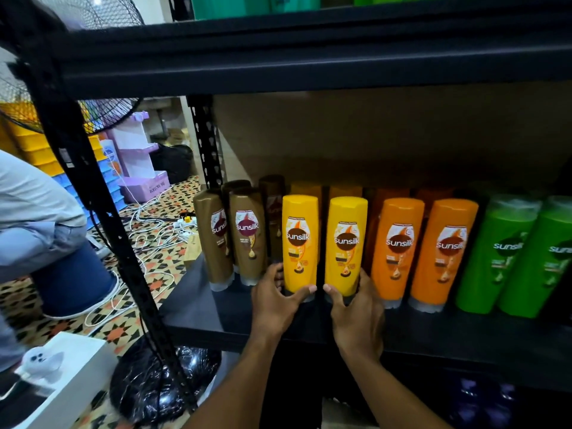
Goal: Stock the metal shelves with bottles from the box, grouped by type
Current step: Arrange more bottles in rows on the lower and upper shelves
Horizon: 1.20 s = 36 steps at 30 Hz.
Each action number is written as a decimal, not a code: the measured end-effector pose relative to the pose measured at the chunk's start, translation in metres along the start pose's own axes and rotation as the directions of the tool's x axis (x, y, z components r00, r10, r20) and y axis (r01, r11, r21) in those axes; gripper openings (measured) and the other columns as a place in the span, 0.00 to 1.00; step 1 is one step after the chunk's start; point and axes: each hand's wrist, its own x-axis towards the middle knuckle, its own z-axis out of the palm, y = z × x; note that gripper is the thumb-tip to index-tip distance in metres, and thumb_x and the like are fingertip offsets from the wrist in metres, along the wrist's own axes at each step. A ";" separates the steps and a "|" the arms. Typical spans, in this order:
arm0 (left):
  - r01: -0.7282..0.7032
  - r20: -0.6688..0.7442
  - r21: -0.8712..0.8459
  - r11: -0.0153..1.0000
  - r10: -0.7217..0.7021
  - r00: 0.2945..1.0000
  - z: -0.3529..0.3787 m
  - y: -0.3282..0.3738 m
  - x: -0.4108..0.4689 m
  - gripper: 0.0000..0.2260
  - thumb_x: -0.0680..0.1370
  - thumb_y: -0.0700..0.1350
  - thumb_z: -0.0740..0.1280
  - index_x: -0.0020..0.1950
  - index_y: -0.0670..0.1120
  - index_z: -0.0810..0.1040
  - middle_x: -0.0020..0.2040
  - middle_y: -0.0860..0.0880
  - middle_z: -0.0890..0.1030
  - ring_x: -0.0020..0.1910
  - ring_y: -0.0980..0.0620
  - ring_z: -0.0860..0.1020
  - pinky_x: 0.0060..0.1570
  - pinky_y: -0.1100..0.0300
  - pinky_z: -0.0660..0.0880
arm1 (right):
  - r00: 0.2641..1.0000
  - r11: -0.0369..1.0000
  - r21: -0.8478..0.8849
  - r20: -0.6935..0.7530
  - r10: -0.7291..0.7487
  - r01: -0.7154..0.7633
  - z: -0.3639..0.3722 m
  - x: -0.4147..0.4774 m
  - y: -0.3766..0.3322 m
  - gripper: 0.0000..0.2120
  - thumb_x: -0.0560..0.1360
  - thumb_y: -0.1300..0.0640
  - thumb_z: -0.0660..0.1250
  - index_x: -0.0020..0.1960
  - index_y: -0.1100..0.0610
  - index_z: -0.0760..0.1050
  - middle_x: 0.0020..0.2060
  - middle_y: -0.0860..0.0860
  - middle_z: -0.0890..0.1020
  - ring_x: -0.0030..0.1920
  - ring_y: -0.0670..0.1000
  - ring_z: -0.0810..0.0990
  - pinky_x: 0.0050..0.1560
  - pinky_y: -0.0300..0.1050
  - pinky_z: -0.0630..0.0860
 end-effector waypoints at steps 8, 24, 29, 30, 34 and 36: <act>0.005 -0.039 0.010 1.000 -0.004 0.999 0.007 0.001 0.003 0.28 0.67 0.48 0.83 0.63 0.49 0.76 0.50 0.58 0.79 0.46 0.71 0.75 0.40 0.76 0.74 | 0.999 0.999 -0.030 0.020 0.035 -0.035 0.003 0.002 0.000 0.32 0.77 0.42 0.69 0.76 0.50 0.63 0.69 0.52 0.74 0.67 0.57 0.74 0.62 0.54 0.74; 0.005 -0.020 0.037 0.999 -0.004 1.000 0.008 -0.001 0.004 0.28 0.68 0.49 0.82 0.65 0.50 0.75 0.52 0.59 0.78 0.47 0.70 0.74 0.42 0.77 0.69 | 0.998 0.993 -0.107 0.028 0.056 -0.053 0.006 0.004 0.000 0.32 0.78 0.42 0.67 0.77 0.51 0.63 0.70 0.53 0.74 0.68 0.57 0.73 0.64 0.56 0.75; 0.009 -0.035 0.046 0.999 -0.007 0.999 0.009 0.000 0.005 0.26 0.69 0.48 0.82 0.64 0.50 0.76 0.51 0.58 0.79 0.46 0.70 0.74 0.40 0.78 0.70 | 0.998 0.991 -0.122 0.033 0.057 -0.052 0.006 0.004 -0.001 0.33 0.77 0.42 0.68 0.78 0.51 0.61 0.70 0.53 0.73 0.69 0.57 0.73 0.64 0.57 0.75; 0.010 -0.038 0.045 0.999 -0.009 0.999 0.009 0.000 0.004 0.25 0.69 0.48 0.82 0.63 0.51 0.76 0.50 0.59 0.78 0.46 0.71 0.74 0.40 0.78 0.70 | 0.998 0.991 -0.121 0.035 0.060 -0.055 0.006 0.004 -0.001 0.34 0.77 0.43 0.69 0.78 0.51 0.61 0.70 0.53 0.73 0.69 0.57 0.73 0.65 0.57 0.75; 0.013 -0.055 0.031 0.999 -0.011 0.998 0.009 0.001 0.002 0.25 0.68 0.50 0.82 0.60 0.51 0.76 0.49 0.58 0.80 0.46 0.70 0.76 0.44 0.74 0.73 | 0.997 0.989 -0.137 0.041 0.062 -0.056 0.004 0.004 0.000 0.34 0.77 0.45 0.70 0.78 0.51 0.61 0.71 0.53 0.72 0.70 0.57 0.72 0.65 0.56 0.74; 0.013 -0.059 0.035 0.999 -0.011 0.998 0.009 0.001 0.001 0.26 0.68 0.50 0.82 0.61 0.50 0.77 0.49 0.58 0.80 0.45 0.70 0.75 0.44 0.73 0.73 | 0.997 0.989 -0.136 0.040 0.061 -0.055 0.004 0.003 0.000 0.34 0.77 0.44 0.69 0.78 0.51 0.61 0.72 0.53 0.72 0.71 0.57 0.71 0.66 0.56 0.74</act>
